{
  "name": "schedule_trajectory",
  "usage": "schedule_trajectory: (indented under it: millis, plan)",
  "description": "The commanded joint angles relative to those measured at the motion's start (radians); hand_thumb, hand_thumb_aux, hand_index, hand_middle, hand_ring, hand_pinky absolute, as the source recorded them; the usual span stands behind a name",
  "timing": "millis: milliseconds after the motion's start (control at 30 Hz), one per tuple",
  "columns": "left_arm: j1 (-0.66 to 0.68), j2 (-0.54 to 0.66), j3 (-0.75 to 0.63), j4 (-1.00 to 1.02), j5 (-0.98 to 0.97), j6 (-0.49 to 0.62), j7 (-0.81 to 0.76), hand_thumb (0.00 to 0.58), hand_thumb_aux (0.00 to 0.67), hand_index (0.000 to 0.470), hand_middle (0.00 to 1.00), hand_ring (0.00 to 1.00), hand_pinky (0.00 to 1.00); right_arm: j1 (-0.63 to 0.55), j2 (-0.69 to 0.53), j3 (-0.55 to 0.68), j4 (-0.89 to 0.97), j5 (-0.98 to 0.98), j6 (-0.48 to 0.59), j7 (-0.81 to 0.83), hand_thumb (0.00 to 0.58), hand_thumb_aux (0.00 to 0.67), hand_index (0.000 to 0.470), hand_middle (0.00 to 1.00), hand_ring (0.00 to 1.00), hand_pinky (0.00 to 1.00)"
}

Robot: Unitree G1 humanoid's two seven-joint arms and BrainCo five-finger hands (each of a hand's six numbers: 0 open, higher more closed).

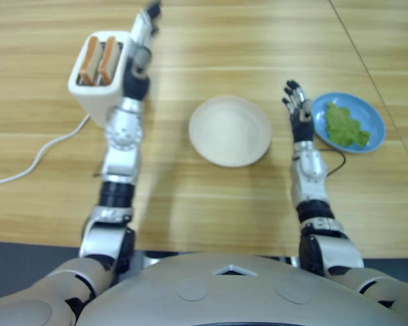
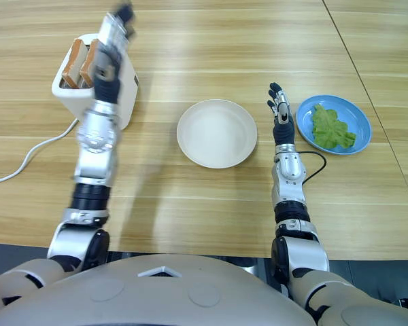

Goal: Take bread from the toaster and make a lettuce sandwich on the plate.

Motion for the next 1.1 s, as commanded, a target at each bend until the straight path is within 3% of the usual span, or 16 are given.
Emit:
schedule_trajectory:
  millis: [33,200,433,900,933,967,1000,1067,1100]
  plan:
    - [0.001,0.175,0.084,0.082,0.308,0.245,0.118,0.000,0.000,0.000,0.00,0.00,0.00,-0.001,0.004,0.006,0.027,-0.008,-0.001,-0.007,0.000,0.000,0.000,0.00,0.00,0.00]
    - [-0.023,0.329,0.043,0.414,0.503,0.459,0.248,0.000,0.000,0.000,0.00,0.00,0.00,-0.006,0.007,0.009,0.037,-0.009,-0.005,-0.006,0.000,0.000,0.000,0.00,0.00,0.00]
    - [-0.088,0.346,-0.066,0.671,0.577,0.542,0.336,0.000,0.000,0.000,0.00,0.00,0.00,-0.003,0.004,0.009,0.041,-0.008,-0.008,-0.004,0.000,0.000,0.000,0.00,0.00,0.00]
    - [-0.121,0.366,-0.183,0.744,0.617,0.617,0.391,0.000,0.000,0.000,0.00,0.00,0.00,0.009,0.005,0.012,0.033,-0.011,-0.008,-0.007,0.000,0.000,0.000,0.00,0.00,0.00]
    - [-0.118,0.368,-0.185,0.732,0.619,0.619,0.401,0.534,0.481,0.330,0.00,0.00,0.00,0.009,0.006,0.012,0.034,-0.012,-0.007,-0.007,0.000,0.000,0.000,0.00,0.00,0.00]
    - [-0.117,0.370,-0.187,0.720,0.622,0.618,0.411,0.534,0.481,0.330,0.00,0.00,0.00,0.010,0.006,0.012,0.036,-0.012,-0.007,-0.007,0.000,0.000,0.000,0.00,0.00,0.00]
    - [-0.116,0.371,-0.189,0.710,0.622,0.615,0.417,0.580,0.670,0.460,0.00,0.00,0.00,0.010,0.006,0.011,0.038,-0.013,-0.007,-0.008,0.000,0.000,0.000,0.00,0.00,0.00]
    - [-0.112,0.372,-0.194,0.684,0.627,0.606,0.441,0.580,0.670,0.460,0.00,0.00,0.00,0.010,0.006,0.011,0.041,-0.014,-0.007,-0.008,0.000,0.000,0.000,0.00,0.00,0.00]
    - [-0.109,0.372,-0.196,0.667,0.631,0.601,0.455,0.580,0.670,0.460,0.10,0.10,0.10,0.009,0.007,0.011,0.044,-0.014,-0.007,-0.008,0.000,0.000,0.000,0.00,0.00,0.00]
